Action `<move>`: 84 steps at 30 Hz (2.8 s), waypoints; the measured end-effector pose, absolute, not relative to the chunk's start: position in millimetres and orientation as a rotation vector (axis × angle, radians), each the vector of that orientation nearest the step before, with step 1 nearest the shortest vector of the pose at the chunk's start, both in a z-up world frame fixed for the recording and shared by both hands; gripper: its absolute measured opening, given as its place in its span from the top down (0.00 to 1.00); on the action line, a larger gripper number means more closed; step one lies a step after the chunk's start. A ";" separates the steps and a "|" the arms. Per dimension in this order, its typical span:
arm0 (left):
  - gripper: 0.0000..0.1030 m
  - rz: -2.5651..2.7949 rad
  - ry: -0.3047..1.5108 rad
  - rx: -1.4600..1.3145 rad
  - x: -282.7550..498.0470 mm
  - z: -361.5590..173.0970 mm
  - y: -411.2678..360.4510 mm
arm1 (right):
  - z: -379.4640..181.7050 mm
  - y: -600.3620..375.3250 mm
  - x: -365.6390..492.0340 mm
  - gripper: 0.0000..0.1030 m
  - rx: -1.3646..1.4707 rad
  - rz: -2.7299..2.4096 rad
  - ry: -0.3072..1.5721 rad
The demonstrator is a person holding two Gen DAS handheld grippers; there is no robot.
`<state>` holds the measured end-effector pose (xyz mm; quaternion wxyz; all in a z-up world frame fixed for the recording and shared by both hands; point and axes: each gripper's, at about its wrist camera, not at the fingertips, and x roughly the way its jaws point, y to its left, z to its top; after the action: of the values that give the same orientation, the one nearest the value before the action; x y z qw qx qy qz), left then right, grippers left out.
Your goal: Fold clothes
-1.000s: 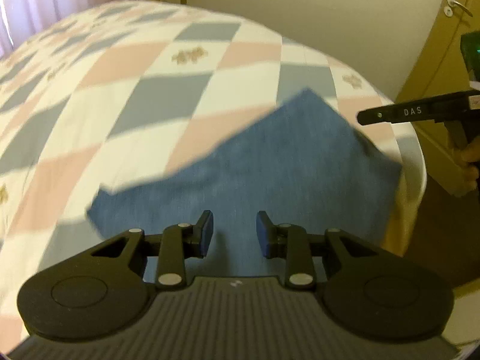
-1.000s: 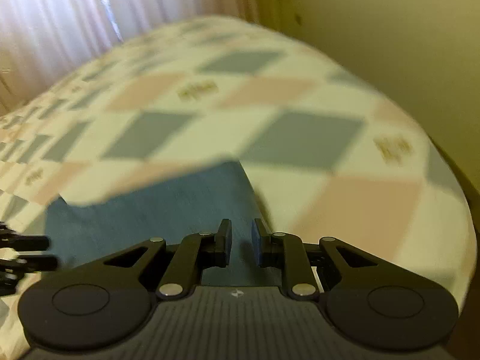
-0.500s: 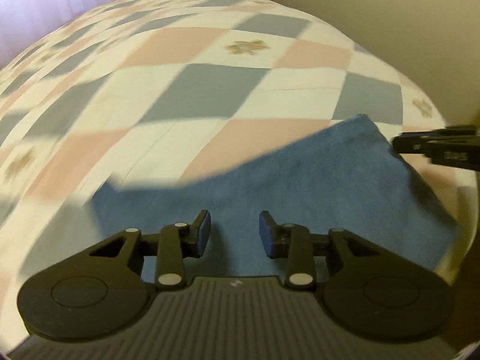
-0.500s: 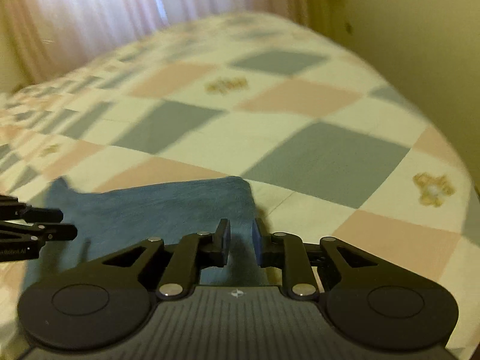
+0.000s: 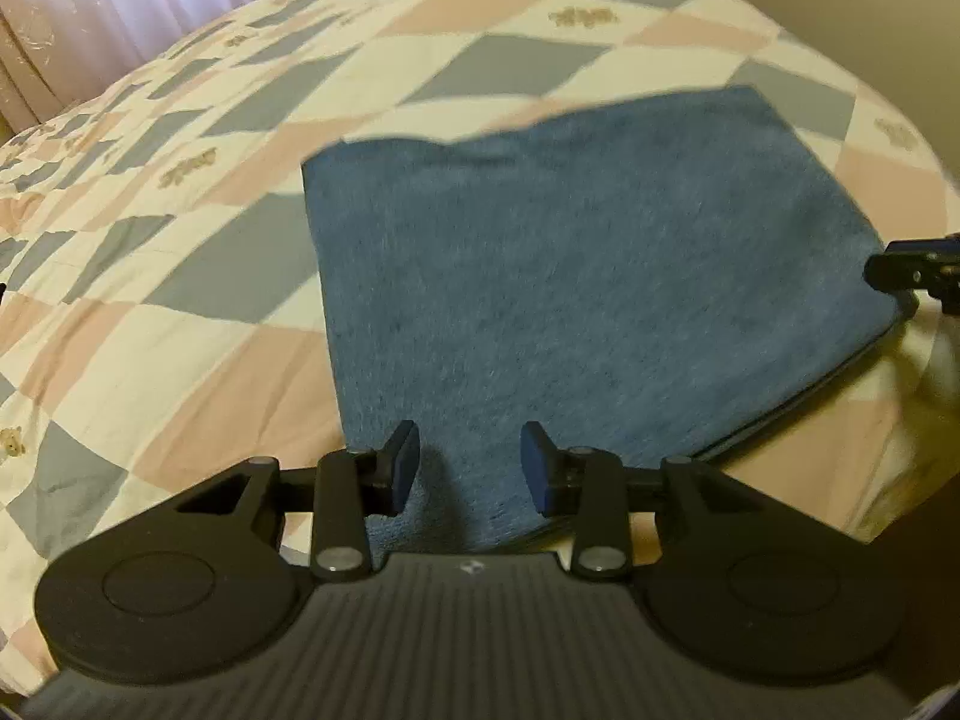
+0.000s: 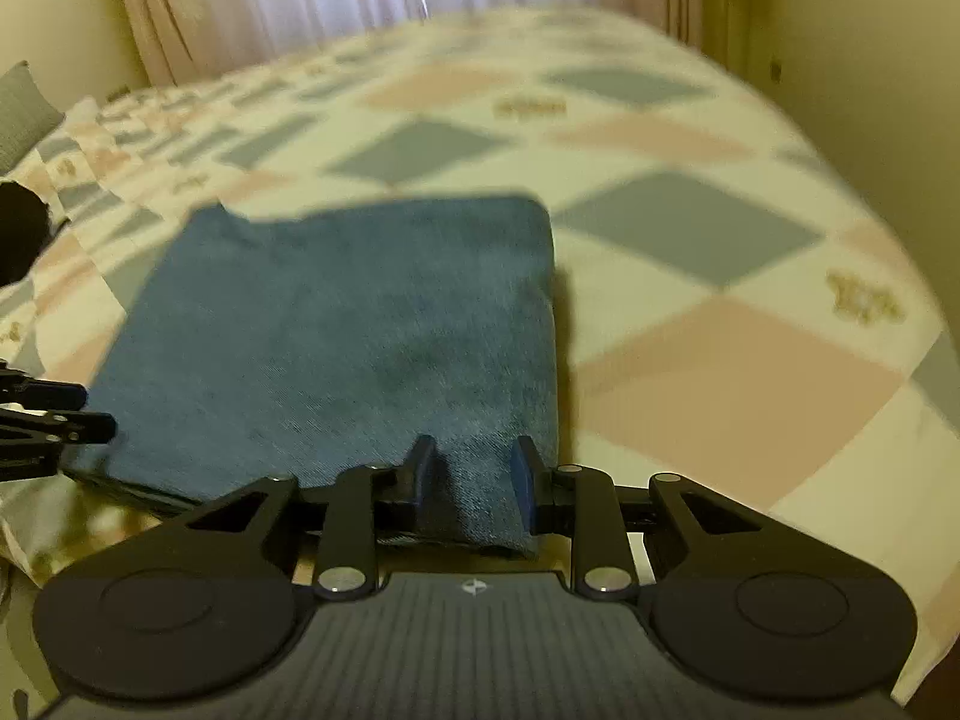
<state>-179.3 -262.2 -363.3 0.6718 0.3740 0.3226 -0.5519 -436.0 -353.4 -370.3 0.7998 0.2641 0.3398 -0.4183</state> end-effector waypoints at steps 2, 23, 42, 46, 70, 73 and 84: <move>0.63 -1.242 0.760 0.834 -181.8 -367.1 -260.6 | -369.1 -347.3 -431.9 0.72 0.574 -0.908 0.738; 0.35 -1.046 0.893 0.821 -212.8 -267.5 -234.7 | -287.7 -317.4 -397.8 0.21 0.772 -0.989 0.910; 0.25 -1.054 0.832 0.729 -238.0 -172.1 -161.0 | -191.2 -252.9 -413.4 0.11 0.690 -0.974 0.859; 0.17 -1.049 0.813 0.713 -237.8 -159.4 -150.8 | -178.6 -242.9 -410.5 0.09 0.668 -0.970 0.862; 0.01 -1.010 0.522 0.629 -257.3 -102.6 -120.4 | -129.8 -220.3 -415.6 0.02 0.525 -1.059 0.775; 0.01 -1.014 0.544 0.623 -257.1 -101.8 -121.8 | -128.7 -220.2 -416.6 0.02 0.509 -1.071 0.751; 0.01 -1.003 0.658 0.593 -248.8 -99.5 -120.5 | -126.7 -225.3 -427.2 0.01 0.603 -1.022 0.697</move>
<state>-248.8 -120.5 -99.5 0.7843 0.2749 0.3051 -0.4650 -427.2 -225.3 -126.7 0.7724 0.2783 0.3218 -0.4716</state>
